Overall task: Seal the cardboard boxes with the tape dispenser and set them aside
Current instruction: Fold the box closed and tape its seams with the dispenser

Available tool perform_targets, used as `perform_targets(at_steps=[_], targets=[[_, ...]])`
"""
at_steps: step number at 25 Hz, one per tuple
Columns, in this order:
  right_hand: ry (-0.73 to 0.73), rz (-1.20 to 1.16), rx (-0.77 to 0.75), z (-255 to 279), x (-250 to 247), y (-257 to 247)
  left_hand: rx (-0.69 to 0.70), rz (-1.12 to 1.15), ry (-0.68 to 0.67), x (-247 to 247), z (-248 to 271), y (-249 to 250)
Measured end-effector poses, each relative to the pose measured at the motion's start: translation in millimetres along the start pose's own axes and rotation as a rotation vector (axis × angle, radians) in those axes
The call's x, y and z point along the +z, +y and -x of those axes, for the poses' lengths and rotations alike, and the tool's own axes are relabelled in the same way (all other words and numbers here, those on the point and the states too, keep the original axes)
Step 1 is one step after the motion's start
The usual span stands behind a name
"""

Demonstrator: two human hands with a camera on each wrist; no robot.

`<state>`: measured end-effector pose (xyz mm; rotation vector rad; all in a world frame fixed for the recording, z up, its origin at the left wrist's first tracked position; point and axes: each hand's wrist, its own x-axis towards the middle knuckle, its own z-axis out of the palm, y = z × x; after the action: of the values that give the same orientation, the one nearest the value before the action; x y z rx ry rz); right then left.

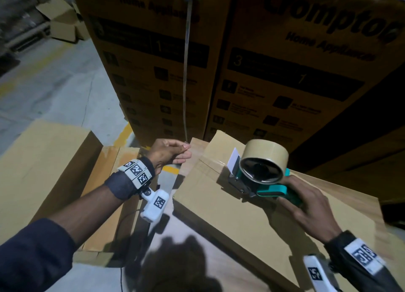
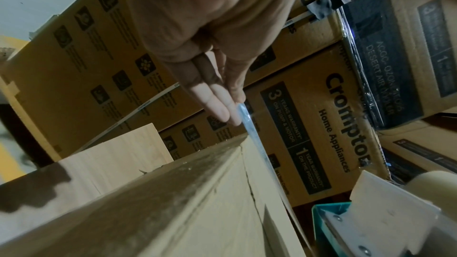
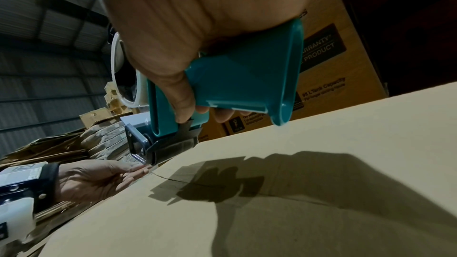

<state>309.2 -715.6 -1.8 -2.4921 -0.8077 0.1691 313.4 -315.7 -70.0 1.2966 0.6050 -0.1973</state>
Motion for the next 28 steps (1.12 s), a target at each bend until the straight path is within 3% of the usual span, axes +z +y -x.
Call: perform_targets(at_steps=[17, 23, 28], targets=[[0.027, 0.028, 0.033, 0, 25, 22, -0.029, -0.053, -0.010, -1, -14, -18], [0.000, 0.038, 0.037, -1, 29, 27, -0.034, -0.287, -0.072, 9, -22, -30], [-0.004, 0.055, 0.030, -2, 31, 26, -0.190, -0.368, -0.135, 11, -27, -21]])
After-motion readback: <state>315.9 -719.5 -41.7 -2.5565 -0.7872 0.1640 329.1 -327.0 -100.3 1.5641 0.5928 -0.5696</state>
